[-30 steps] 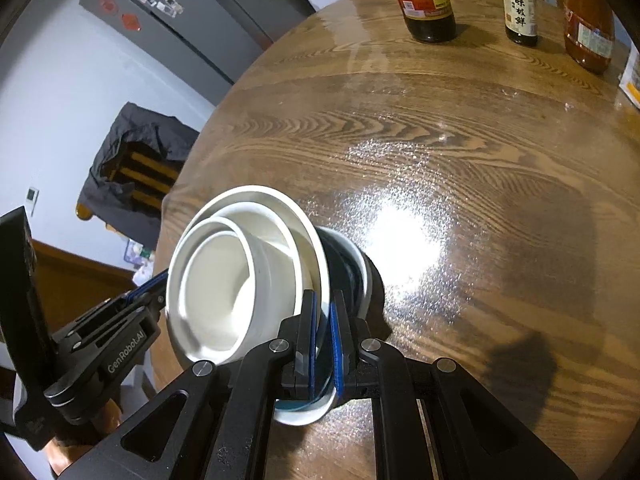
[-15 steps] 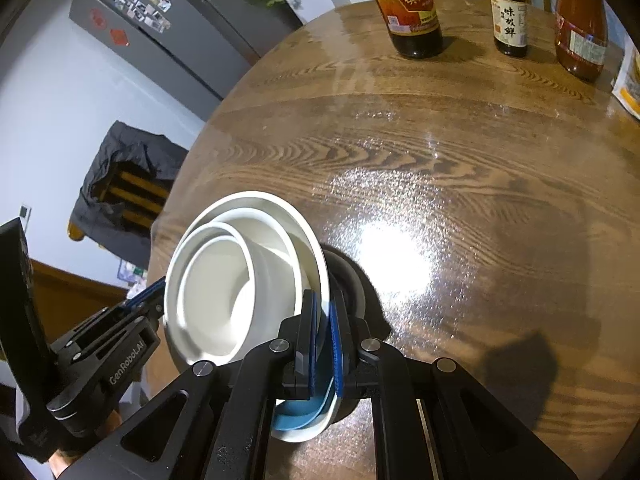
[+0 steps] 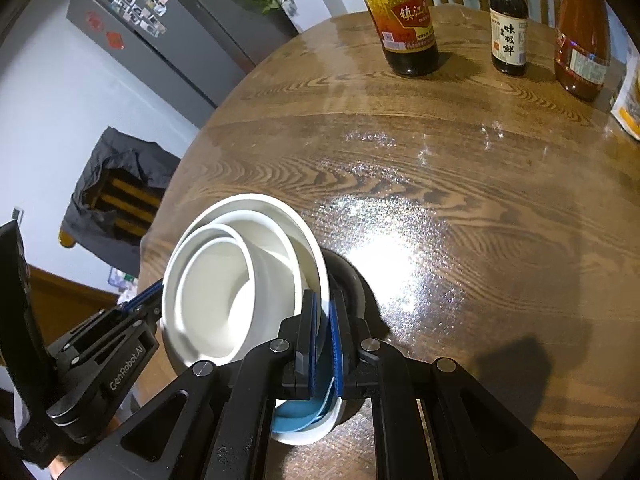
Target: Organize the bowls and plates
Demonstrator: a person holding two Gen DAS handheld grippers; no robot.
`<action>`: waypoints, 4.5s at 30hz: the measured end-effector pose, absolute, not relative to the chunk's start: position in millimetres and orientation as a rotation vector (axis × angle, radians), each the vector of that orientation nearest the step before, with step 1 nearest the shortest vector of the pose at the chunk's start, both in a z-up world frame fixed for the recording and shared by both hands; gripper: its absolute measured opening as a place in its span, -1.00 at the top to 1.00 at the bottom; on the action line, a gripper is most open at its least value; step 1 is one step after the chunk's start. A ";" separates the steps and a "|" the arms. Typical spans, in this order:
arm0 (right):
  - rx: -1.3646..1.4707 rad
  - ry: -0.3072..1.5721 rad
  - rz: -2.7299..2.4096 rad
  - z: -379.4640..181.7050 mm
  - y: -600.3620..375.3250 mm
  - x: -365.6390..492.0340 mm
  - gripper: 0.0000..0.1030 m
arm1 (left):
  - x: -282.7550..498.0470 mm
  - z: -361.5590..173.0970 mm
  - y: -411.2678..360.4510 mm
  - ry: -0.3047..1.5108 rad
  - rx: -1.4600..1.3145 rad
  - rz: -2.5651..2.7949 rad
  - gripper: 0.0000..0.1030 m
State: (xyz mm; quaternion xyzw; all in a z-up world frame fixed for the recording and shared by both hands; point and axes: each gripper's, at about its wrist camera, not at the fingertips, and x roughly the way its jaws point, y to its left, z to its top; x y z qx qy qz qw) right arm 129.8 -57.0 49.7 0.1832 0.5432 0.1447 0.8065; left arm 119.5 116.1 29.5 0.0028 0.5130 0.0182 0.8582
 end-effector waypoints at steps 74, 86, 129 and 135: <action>0.184 1.030 0.297 94.1 -48.3 68.3 -0.69 | 55.9 75.4 144.5 0.893 -0.084 0.116 -0.88; 0.014 1.000 0.347 91.2 -29.5 30.9 -0.91 | 30.3 73.6 134.5 0.890 -0.046 0.104 -0.99; -0.072 0.988 0.386 81.5 -16.7 9.0 -1.00 | -7.4 57.1 120.7 0.931 0.036 0.164 -0.99; -0.074 0.999 0.379 78.8 -15.2 11.0 -1.00 | -7.0 53.8 120.1 0.942 0.035 0.151 -0.99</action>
